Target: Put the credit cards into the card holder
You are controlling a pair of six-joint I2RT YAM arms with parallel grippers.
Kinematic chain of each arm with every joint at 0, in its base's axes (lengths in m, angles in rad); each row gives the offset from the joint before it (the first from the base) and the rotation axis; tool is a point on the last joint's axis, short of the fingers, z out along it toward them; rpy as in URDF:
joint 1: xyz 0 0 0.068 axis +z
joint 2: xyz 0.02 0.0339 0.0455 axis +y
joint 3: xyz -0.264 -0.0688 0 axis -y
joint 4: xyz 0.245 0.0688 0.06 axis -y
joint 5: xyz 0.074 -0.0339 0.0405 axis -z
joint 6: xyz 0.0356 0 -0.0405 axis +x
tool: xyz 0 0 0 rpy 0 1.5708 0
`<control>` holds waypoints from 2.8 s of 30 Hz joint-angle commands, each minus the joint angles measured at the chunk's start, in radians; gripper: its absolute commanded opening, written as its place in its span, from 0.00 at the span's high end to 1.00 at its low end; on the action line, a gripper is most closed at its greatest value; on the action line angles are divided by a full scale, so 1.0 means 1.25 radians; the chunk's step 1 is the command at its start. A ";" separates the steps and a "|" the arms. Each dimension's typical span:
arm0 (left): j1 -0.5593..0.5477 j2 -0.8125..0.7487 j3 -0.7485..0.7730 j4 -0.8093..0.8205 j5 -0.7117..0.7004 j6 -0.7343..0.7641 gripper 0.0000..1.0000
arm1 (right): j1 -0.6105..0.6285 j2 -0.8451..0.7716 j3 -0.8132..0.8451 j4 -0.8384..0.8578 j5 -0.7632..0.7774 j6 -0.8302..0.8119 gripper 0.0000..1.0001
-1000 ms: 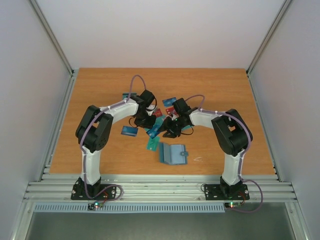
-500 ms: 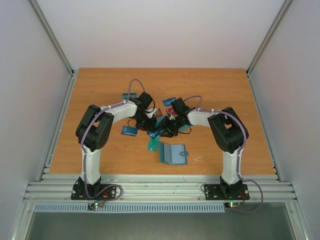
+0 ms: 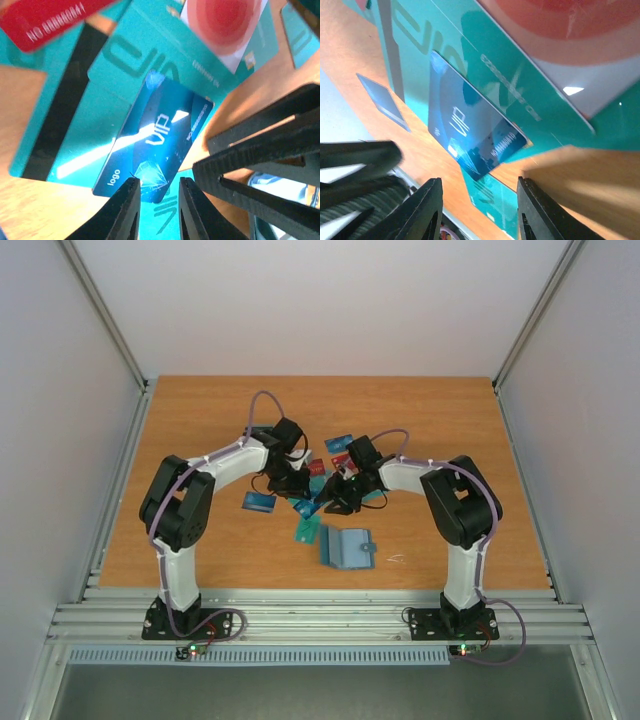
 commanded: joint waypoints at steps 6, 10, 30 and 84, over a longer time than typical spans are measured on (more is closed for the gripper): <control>-0.004 0.018 0.029 -0.045 -0.097 0.046 0.84 | -0.027 -0.085 -0.007 -0.119 0.082 -0.093 0.57; -0.004 0.003 0.018 -0.031 -0.143 0.031 0.85 | -0.046 -0.097 0.011 -0.153 0.095 -0.122 0.57; 0.105 0.077 0.152 0.050 -0.058 -0.135 0.46 | -0.089 0.166 0.432 -0.292 0.060 -0.266 0.60; 0.114 0.254 0.197 0.082 0.115 -0.113 0.56 | -0.086 0.230 0.420 -0.092 -0.229 -0.248 0.77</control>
